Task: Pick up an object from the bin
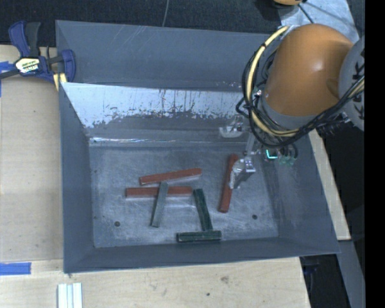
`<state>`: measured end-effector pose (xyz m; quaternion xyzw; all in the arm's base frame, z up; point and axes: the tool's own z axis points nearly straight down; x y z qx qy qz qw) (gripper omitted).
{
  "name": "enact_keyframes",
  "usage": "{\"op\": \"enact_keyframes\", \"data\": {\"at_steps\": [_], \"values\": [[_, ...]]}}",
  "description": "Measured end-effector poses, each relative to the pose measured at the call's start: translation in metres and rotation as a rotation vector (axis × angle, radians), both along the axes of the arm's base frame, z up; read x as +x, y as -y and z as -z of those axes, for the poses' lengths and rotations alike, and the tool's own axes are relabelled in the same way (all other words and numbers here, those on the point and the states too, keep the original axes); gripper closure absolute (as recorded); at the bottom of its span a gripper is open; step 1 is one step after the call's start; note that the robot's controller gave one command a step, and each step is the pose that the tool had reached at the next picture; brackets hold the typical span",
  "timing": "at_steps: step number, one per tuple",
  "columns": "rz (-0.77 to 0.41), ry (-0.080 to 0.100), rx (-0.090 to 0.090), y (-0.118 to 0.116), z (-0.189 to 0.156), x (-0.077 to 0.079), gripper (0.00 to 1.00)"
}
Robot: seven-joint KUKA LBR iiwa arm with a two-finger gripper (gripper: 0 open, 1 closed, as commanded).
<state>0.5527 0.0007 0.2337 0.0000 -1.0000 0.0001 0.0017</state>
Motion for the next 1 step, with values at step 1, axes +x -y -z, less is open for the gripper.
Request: {"op": "enact_keyframes", "data": {"at_steps": [1], "values": [[0.0,0.007,0.0,0.0,-0.0033,0.0015,0.0]]}}
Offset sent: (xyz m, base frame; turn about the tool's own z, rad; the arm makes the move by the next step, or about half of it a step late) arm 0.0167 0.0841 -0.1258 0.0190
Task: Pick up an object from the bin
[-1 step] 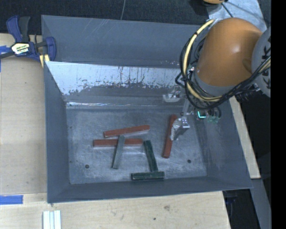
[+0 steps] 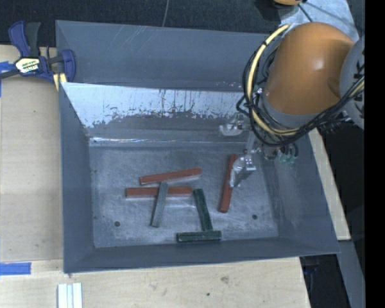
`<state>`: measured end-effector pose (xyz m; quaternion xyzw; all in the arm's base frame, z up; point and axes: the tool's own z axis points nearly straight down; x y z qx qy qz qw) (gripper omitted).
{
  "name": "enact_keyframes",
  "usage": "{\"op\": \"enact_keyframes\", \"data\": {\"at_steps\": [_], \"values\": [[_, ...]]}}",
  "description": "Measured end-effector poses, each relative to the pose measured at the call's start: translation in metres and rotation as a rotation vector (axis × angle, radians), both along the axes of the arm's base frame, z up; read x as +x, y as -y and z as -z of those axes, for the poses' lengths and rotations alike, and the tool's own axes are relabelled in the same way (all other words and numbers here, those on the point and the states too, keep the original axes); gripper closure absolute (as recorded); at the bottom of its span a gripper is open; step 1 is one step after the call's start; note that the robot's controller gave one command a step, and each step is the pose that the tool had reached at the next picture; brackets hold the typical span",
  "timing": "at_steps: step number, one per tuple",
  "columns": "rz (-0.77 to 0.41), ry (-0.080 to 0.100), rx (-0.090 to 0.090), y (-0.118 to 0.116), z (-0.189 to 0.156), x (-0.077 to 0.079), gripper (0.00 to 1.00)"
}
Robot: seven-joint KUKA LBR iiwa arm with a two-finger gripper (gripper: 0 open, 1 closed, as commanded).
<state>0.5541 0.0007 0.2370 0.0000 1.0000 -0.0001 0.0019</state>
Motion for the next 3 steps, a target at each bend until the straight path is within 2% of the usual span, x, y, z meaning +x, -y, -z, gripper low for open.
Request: {"op": "enact_keyframes", "data": {"at_steps": [1,2,3], "values": [[0.011,0.008,0.0,-0.03,0.045,0.008,0.0],[0.022,0.0,0.001,-0.042,0.144,0.045,1.0],[0.022,0.0,0.001,-0.042,0.144,0.045,1.0]]}}
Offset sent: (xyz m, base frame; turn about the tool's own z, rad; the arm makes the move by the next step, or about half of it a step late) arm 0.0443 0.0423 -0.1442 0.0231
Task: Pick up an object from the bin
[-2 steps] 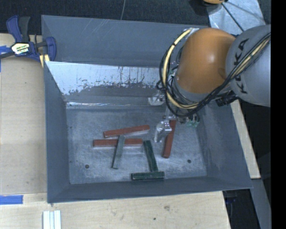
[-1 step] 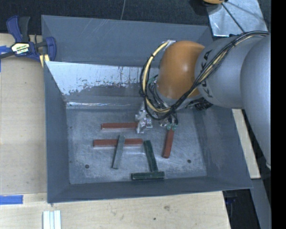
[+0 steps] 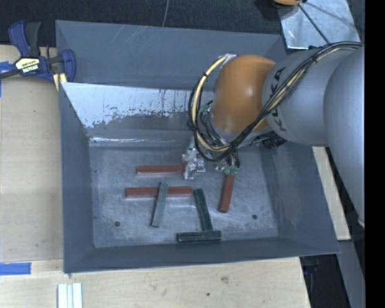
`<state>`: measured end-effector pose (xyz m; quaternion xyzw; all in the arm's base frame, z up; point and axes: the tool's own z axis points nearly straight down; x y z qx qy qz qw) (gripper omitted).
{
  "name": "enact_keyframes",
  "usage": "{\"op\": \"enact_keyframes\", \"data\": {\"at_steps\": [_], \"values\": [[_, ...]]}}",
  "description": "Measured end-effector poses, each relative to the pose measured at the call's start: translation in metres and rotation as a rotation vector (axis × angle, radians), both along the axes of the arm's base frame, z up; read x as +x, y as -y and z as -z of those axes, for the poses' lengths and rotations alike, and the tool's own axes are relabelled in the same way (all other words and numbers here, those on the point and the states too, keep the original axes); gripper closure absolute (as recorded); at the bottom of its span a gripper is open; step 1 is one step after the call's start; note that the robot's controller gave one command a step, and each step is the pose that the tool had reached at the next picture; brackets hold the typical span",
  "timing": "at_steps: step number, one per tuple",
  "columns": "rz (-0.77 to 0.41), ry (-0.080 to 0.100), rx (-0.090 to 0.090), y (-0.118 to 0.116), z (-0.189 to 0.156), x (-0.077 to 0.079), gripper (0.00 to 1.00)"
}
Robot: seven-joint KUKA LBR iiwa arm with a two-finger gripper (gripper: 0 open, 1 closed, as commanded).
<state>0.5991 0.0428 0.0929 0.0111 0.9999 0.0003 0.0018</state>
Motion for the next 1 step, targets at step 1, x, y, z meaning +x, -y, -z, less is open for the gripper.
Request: {"op": "enact_keyframes", "data": {"at_steps": [1], "values": [[0.004,-0.001,0.0,-0.0044,-0.0278,-0.0065,1.0]]}}
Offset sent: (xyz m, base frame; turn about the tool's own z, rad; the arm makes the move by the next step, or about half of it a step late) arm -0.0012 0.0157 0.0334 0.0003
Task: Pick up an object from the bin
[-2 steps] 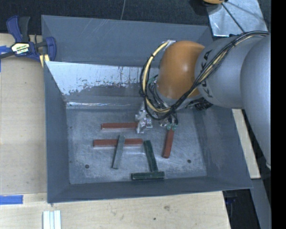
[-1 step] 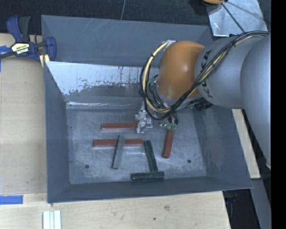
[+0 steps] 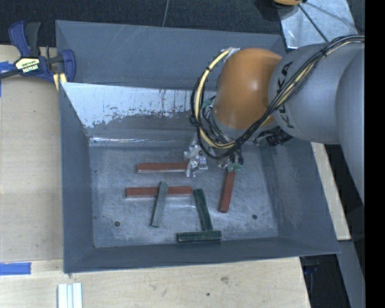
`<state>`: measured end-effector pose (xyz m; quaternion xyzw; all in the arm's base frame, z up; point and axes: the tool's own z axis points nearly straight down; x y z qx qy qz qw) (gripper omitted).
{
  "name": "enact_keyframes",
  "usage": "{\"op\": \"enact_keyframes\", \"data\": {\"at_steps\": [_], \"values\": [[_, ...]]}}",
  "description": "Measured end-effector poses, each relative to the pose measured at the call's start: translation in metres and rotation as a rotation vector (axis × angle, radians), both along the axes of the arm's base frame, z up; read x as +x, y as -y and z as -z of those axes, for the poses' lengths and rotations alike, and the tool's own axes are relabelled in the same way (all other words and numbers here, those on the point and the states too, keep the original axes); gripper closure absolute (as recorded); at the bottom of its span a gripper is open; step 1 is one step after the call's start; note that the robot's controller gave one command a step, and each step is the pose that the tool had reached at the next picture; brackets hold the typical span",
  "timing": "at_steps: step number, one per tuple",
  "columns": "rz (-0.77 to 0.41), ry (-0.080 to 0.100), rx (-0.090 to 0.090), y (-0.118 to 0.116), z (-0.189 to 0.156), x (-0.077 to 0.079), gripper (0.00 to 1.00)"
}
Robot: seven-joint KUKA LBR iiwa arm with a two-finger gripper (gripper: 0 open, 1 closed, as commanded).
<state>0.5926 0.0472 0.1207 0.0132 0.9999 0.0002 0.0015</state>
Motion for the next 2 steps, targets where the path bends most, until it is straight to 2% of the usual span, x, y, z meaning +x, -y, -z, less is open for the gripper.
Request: {"op": "enact_keyframes", "data": {"at_steps": [1,2], "values": [[-0.003,0.006,0.0,-0.008,-0.011,0.005,1.0],[-0.047,0.0,-0.001,-0.016,-0.107,0.012,1.0]]}}
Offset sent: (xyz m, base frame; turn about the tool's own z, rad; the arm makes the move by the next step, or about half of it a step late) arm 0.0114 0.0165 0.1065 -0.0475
